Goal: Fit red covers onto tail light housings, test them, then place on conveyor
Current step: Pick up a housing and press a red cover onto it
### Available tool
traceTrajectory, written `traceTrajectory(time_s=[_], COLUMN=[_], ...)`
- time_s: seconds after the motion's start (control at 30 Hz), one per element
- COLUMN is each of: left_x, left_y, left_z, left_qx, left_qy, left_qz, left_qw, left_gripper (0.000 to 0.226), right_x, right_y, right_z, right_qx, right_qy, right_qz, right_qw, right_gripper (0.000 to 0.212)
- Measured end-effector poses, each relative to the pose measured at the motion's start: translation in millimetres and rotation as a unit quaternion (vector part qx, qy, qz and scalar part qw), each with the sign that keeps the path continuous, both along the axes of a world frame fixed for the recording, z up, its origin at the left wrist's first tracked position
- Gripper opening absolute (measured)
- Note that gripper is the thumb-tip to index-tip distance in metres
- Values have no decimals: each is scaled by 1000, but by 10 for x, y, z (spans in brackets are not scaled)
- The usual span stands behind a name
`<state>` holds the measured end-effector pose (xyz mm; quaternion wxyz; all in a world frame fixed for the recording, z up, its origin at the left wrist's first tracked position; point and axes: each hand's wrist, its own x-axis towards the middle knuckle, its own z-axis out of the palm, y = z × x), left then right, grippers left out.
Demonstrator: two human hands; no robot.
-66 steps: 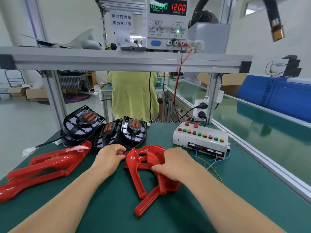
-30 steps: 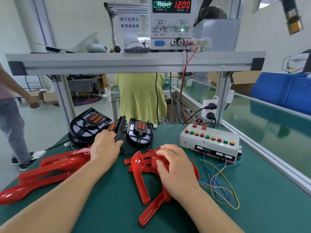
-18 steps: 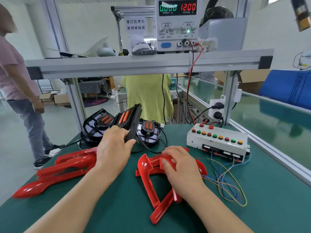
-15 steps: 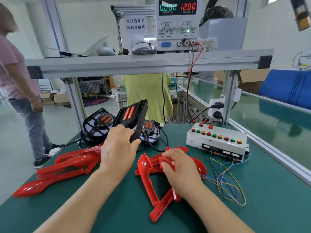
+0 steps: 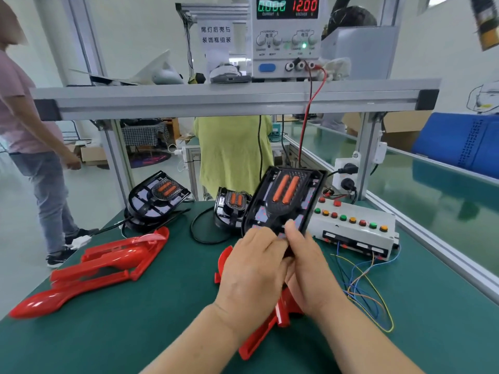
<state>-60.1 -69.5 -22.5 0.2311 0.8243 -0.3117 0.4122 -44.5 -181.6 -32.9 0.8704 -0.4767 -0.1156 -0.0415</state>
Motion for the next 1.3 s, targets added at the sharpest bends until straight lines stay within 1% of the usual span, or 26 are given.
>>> traceTrajectory(time_s=[0.07,0.1,0.13,0.2,0.27,0.33,0.4,0.47,0.5,0.53,0.6,0.67,0.7,0.73,0.77,0.8,0.83,0.87,0.93,0.97,1.0,1.07,1.1,1.17,1.2,1.3], left_x=[23,26,40,116,193,251,252,217,206,207,224,256,278,294,315,337,401,462,520,506,492,478,481,512,540,630], left_y=[77,129,193,326,432,471,420,372,351,353,376,443,499,550,589,650,719,788,869,883,891,934,951,1020,1064,1183], left_z=[-27,-15,3,37,70,72,94,82,77,71,91,171,214,250,266,291,268,244,253,277,293,282,276,242,217,148], left_qx=[-66,-118,-179,-296,-397,-456,-451,-418,-407,-406,-420,-402,-394,-416,-449,-501,-554,-597,-670,-683,-677,-648,-646,-640,-638,-669], left_qy=[71,106,140,232,340,447,558,631,647,648,597,525,496,480,480,493,509,520,520,525,539,585,603,635,643,619], left_qz=[-82,-109,-108,-47,4,-31,-116,-200,-252,-317,-444,-574,-610,-581,-518,-432,-365,-336,-346,-352,-355,-328,-307,-278,-266,-207], left_qw=[992,981,968,925,853,769,687,622,593,561,520,483,477,509,548,565,549,511,401,367,352,362,353,330,331,356], left_gripper=[24,25,22,17,23,35,55,67,66,58,42,38,36,33,29,26,27,35,56,62,61,45,40,48,50,40], right_x=[46,64,65,70,77,77,32,-20,-49,-88,-158,-175,-172,-163,-153,-143,-133,-123,-112,-106,-98,-93,-100,-130,-149,-220], right_y=[-90,-141,-190,-297,-400,-458,-436,-364,-310,-247,-132,-85,-79,-87,-110,-144,-181,-227,-311,-346,-377,-427,-449,-472,-479,-511], right_z=[18,36,71,133,161,160,172,183,192,214,234,178,152,138,136,143,152,157,157,152,140,117,111,107,100,107], right_qx=[8,15,19,15,44,93,121,128,123,104,44,9,-1,-7,-9,-6,0,4,-5,-12,-18,-29,-34,-44,-47,-54], right_qy=[-4,-3,2,10,13,12,12,14,15,19,24,40,46,48,52,61,71,79,82,81,78,78,79,76,78,101], right_qz=[-6,-8,-6,-12,-17,7,61,132,168,193,225,274,293,301,301,296,293,290,288,293,300,315,324,345,354,358], right_qw=[1000,1000,1000,1000,999,996,991,983,978,975,973,961,955,952,952,953,954,954,954,953,950,946,942,934,931,927], right_gripper=[35,34,39,48,50,48,45,46,46,48,55,61,61,60,58,57,56,55,55,56,56,59,60,60,62,67])
